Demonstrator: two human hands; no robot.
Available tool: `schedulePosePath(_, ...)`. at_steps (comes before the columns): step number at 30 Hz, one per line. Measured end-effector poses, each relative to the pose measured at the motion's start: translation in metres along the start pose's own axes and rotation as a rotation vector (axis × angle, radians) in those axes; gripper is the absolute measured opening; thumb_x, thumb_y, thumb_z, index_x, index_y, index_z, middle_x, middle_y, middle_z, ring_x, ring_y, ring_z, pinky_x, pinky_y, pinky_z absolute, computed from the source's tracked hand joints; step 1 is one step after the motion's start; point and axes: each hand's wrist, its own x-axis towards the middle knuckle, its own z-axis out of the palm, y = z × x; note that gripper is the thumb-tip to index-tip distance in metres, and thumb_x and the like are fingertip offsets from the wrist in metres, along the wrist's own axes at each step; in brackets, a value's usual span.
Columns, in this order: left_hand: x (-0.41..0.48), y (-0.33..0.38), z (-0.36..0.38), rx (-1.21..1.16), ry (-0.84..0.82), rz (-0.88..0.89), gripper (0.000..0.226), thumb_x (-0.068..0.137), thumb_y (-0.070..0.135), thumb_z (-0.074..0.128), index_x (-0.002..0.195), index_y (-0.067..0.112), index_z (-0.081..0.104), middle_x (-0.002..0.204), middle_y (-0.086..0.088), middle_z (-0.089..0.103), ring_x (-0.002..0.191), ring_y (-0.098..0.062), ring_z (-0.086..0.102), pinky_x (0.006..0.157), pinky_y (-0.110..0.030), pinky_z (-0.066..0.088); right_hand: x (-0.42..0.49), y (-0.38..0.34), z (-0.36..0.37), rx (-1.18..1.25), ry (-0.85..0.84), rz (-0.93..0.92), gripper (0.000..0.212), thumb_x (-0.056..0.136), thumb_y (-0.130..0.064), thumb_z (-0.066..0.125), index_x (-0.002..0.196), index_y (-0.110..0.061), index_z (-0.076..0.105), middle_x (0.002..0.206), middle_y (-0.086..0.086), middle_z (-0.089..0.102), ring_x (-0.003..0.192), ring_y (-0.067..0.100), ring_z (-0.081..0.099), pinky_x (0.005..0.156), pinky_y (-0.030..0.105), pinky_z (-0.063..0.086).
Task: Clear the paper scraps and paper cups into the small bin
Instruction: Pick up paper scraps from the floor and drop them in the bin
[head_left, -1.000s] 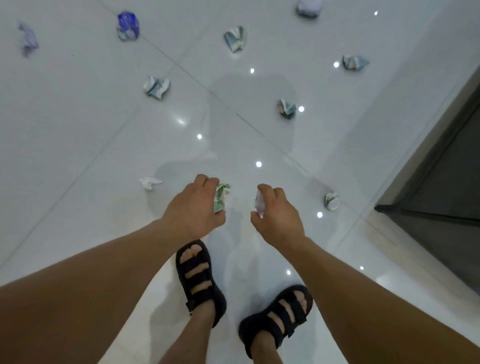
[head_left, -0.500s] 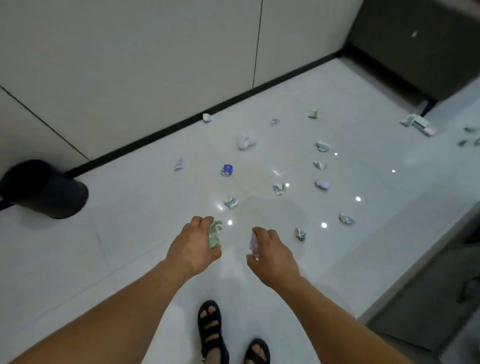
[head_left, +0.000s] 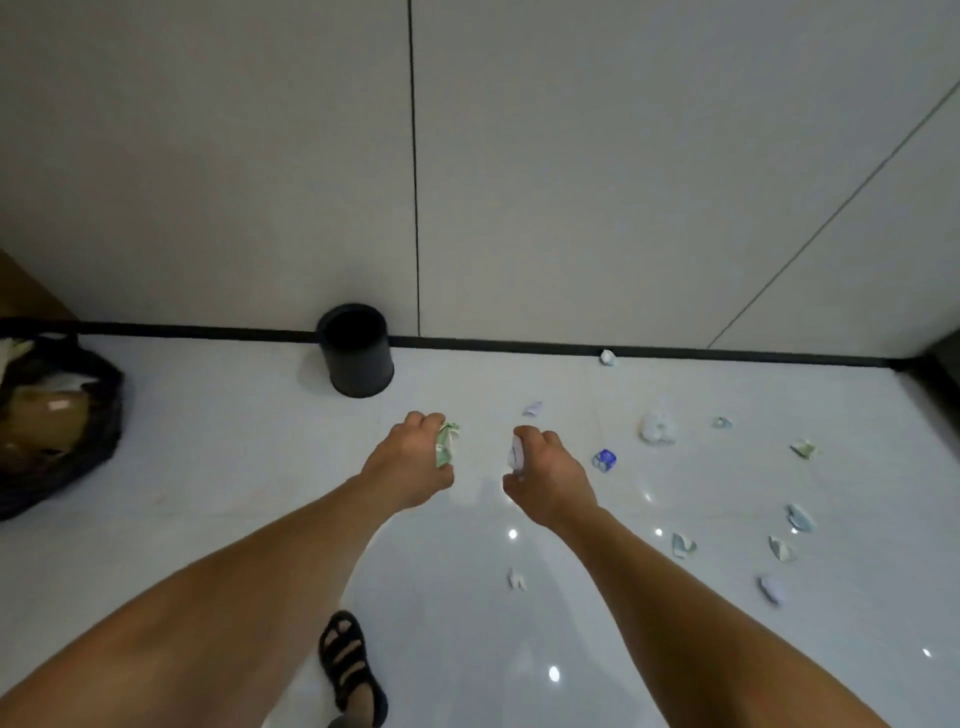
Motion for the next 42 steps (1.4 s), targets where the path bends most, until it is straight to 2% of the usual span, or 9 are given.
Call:
schedulePosePath(3, 0.013, -0.058, -0.044, -0.005, 0.042, -0.04, 0.071, 0.082, 0.035, 0.063, 0.144, 0.023, 0.029, 0.136, -0.002, 0.038, 0.118, -0.024, 0.044, 0.091, -0.034, 0.043, 0.042, -0.065, 0.012, -0.029, -0.054, -0.056, 0.041, 0.085, -0.018, 0.059, 0.123, -0.022, 0.044, 0.115, 0.005, 0.053, 0.083, 0.024, 0.057, 0.075, 0.031, 0.051)
schedulePosePath(6, 0.021, -0.109, -0.086, -0.004, 0.052, -0.09, 0.071, 0.083, 0.036, 0.062, 0.144, 0.022, 0.03, 0.135, -0.004, 0.04, 0.117, -0.025, 0.047, 0.09, -0.034, 0.044, 0.078, -0.125, 0.024, -0.067, -0.091, -0.107, 0.035, 0.086, -0.02, 0.056, 0.118, -0.022, 0.044, 0.112, 0.004, 0.052, 0.083, 0.023, 0.056, 0.075, 0.033, 0.053)
schedulePosePath(14, 0.085, -0.199, -0.171, 0.03, 0.086, -0.156, 0.064, 0.083, 0.037, 0.062, 0.138, 0.02, 0.035, 0.129, -0.006, 0.042, 0.112, -0.025, 0.049, 0.085, -0.031, 0.043, 0.172, -0.224, 0.04, -0.112, -0.109, -0.167, 0.044, 0.086, -0.026, 0.057, 0.128, -0.027, 0.042, 0.119, -0.001, 0.05, 0.084, 0.021, 0.055, 0.069, 0.027, 0.045)
schedulePosePath(19, 0.152, -0.222, -0.203, 0.042, 0.066, -0.13, 0.062, 0.082, 0.037, 0.064, 0.135, 0.021, 0.037, 0.127, -0.006, 0.044, 0.11, -0.025, 0.049, 0.081, -0.03, 0.041, 0.241, -0.247, 0.046, -0.085, -0.114, -0.169, 0.05, 0.087, -0.028, 0.059, 0.132, -0.028, 0.04, 0.121, -0.001, 0.05, 0.088, 0.019, 0.056, 0.071, 0.025, 0.046)
schedulePosePath(23, 0.227, -0.24, -0.224, 0.062, 0.038, -0.129, 0.069, 0.082, 0.037, 0.065, 0.142, 0.021, 0.033, 0.135, -0.006, 0.041, 0.117, -0.026, 0.047, 0.09, -0.034, 0.043, 0.318, -0.257, 0.059, -0.055, -0.118, -0.167, 0.05, 0.089, -0.029, 0.061, 0.134, -0.027, 0.039, 0.123, 0.001, 0.051, 0.088, 0.019, 0.056, 0.07, 0.024, 0.043)
schedulePosePath(27, 0.29, -0.261, -0.234, 0.083, -0.041, -0.161, 0.073, 0.081, 0.038, 0.066, 0.143, 0.022, 0.032, 0.134, -0.006, 0.042, 0.117, -0.026, 0.047, 0.092, -0.035, 0.044, 0.396, -0.267, 0.072, -0.035, -0.152, -0.156, 0.044, 0.089, -0.028, 0.058, 0.13, -0.025, 0.042, 0.12, 0.004, 0.052, 0.094, 0.024, 0.06, 0.077, 0.03, 0.052)
schedulePosePath(33, 0.386, -0.297, -0.247, 0.066, -0.118, -0.195, 0.073, 0.078, 0.04, 0.067, 0.141, 0.023, 0.033, 0.131, -0.006, 0.045, 0.114, -0.025, 0.049, 0.087, -0.032, 0.043, 0.5, -0.285, 0.086, -0.025, -0.238, -0.095, 0.049, 0.09, -0.031, 0.057, 0.134, -0.026, 0.038, 0.126, 0.005, 0.049, 0.101, 0.026, 0.06, 0.083, 0.032, 0.052)
schedulePosePath(38, 0.471, -0.335, -0.23, 0.038, -0.176, -0.186, 0.066, 0.078, 0.039, 0.067, 0.134, 0.021, 0.038, 0.126, -0.006, 0.048, 0.109, -0.024, 0.051, 0.08, -0.029, 0.042, 0.567, -0.288, 0.125, -0.015, -0.294, -0.006, 0.053, 0.087, -0.03, 0.063, 0.133, -0.027, 0.037, 0.123, 0.004, 0.05, 0.095, 0.024, 0.06, 0.077, 0.028, 0.051)
schedulePosePath(42, 0.547, -0.377, -0.187, 0.011, -0.269, -0.145, 0.067, 0.079, 0.034, 0.066, 0.137, 0.018, 0.037, 0.128, -0.006, 0.048, 0.113, -0.023, 0.05, 0.088, -0.031, 0.046, 0.628, -0.277, 0.184, 0.002, -0.309, 0.12, 0.053, 0.086, -0.03, 0.063, 0.132, -0.027, 0.036, 0.12, 0.003, 0.051, 0.092, 0.022, 0.06, 0.079, 0.031, 0.054)
